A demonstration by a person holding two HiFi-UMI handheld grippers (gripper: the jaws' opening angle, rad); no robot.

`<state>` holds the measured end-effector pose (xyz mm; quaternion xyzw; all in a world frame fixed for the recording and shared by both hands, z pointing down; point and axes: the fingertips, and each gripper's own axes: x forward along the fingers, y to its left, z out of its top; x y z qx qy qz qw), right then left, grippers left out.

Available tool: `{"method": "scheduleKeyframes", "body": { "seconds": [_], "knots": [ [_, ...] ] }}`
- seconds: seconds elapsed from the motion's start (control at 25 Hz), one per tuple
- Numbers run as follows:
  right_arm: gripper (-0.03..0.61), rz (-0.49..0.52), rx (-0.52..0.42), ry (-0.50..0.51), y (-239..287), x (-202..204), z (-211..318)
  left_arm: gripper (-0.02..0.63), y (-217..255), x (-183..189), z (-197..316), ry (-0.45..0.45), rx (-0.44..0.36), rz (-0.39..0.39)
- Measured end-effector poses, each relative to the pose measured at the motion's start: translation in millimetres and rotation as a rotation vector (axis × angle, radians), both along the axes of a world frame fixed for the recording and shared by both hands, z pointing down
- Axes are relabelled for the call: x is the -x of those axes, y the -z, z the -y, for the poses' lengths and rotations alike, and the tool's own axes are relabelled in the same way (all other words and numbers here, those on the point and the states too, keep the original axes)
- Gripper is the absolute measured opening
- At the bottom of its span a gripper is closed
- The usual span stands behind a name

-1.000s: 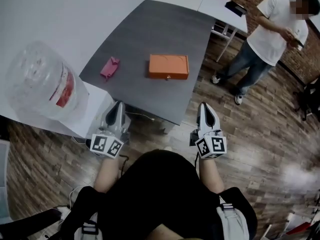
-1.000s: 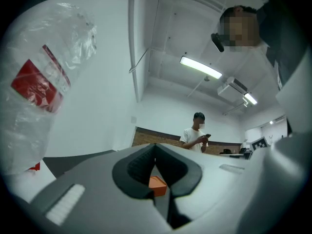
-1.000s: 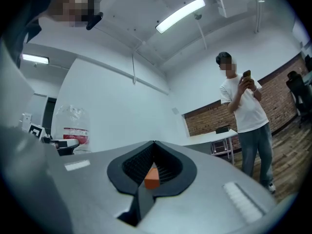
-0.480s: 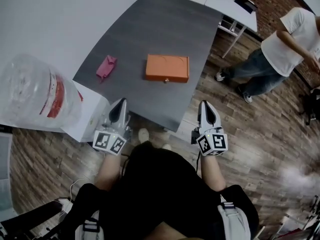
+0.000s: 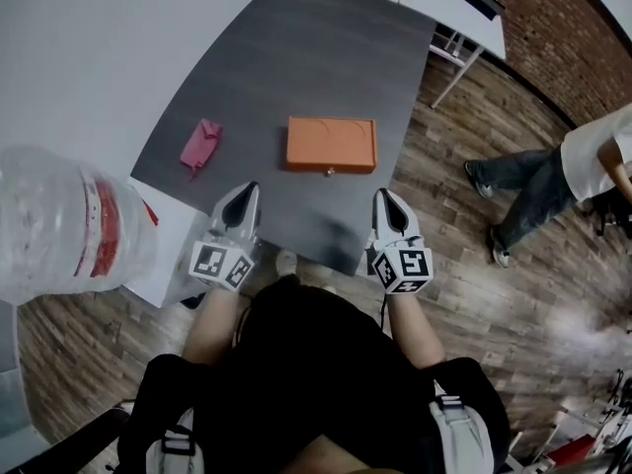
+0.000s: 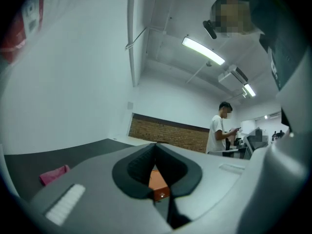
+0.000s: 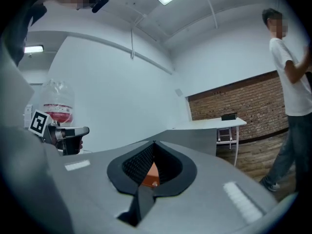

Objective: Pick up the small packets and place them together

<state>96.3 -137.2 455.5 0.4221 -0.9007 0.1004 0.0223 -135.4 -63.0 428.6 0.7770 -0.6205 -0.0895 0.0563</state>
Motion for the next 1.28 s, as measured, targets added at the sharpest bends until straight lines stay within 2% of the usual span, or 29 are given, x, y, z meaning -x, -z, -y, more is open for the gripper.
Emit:
{"method": "scheduleKeyframes", "body": {
  "seconds": [0.28, 0.6, 0.84, 1.04, 1.28],
  "knots": [
    [0.006, -0.101, 0.124, 0.01, -50, 39, 16, 0.0, -35, 2, 29, -0.054, 0.091, 0.003],
    [0.064, -0.25, 0.294, 0.02, -121, 74, 33, 0.0, -60, 12, 48, -0.103, 0.165, 0.001],
    [0.127, -0.313, 0.42, -0.001, -163, 82, 47, 0.0, -66, 19, 55, -0.098, 0.187, -0.009],
    [0.14, -0.377, 0.508, -0.012, -194, 87, 52, 0.0, -73, 27, 47, -0.078, 0.209, -0.019],
    [0.137, -0.426, 0.557, -0.051, -210, 85, 63, 0.0, -82, 43, 37, -0.031, 0.231, -0.035]
  ]
}}
